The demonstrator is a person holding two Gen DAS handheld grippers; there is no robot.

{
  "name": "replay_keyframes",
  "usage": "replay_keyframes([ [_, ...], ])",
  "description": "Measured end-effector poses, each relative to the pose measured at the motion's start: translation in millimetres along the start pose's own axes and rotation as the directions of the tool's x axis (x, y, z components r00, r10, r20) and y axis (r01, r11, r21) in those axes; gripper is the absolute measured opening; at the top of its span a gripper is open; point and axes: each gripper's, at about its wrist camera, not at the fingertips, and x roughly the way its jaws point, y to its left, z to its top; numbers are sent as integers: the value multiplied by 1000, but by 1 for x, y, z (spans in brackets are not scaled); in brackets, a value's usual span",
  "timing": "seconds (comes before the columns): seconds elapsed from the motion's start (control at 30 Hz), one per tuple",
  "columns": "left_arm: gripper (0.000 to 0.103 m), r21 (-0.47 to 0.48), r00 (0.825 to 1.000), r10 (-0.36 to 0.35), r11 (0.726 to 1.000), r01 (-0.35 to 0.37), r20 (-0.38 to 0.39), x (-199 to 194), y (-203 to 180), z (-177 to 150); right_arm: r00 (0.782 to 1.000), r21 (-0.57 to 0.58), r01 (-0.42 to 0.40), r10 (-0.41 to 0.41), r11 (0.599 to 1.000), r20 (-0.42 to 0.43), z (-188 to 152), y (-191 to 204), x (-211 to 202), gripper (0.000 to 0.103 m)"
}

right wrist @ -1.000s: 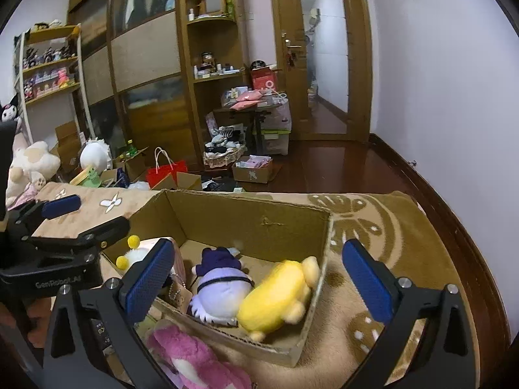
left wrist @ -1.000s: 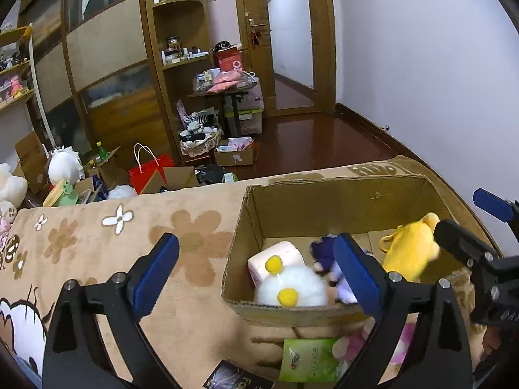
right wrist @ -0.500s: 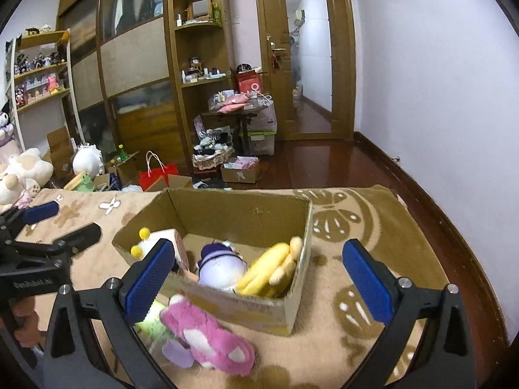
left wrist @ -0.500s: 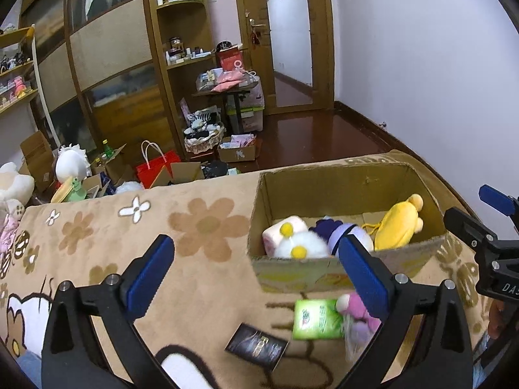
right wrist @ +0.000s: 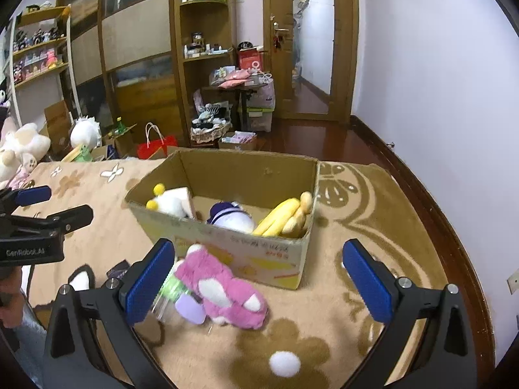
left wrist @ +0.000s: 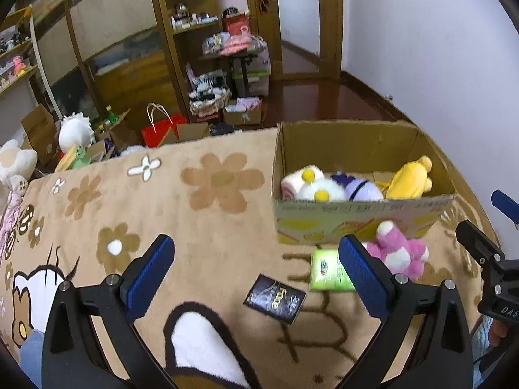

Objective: Organize soft objects
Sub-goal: 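Move both tools back toward the pink bunny and tissue pack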

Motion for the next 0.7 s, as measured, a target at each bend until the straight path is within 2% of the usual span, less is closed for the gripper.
replay_keyframes([
  [0.27, 100, -11, 996, -11, 1000, 10, -90, 32, 2, -10, 999, -20, -3, 3, 1000, -32, -10, 11, 19, 103],
  [0.47, 100, -58, 988, -32, 998, 23, -152, 53, 11, -11, 999, -39, -6, 5, 999, -50, -18, 19, 36, 103],
  [0.57, 100, -79, 978, -65, 996, 50, -200, 67, 12, -12, 998, -53, -7, 4, 999, -60, -21, 23, 45, 103],
  [0.7, 100, -62, 963, -75, 996, 61, -257, 82, 8, -15, 997, -70, -10, 5, 998, -75, -25, 28, 57, 103],
])
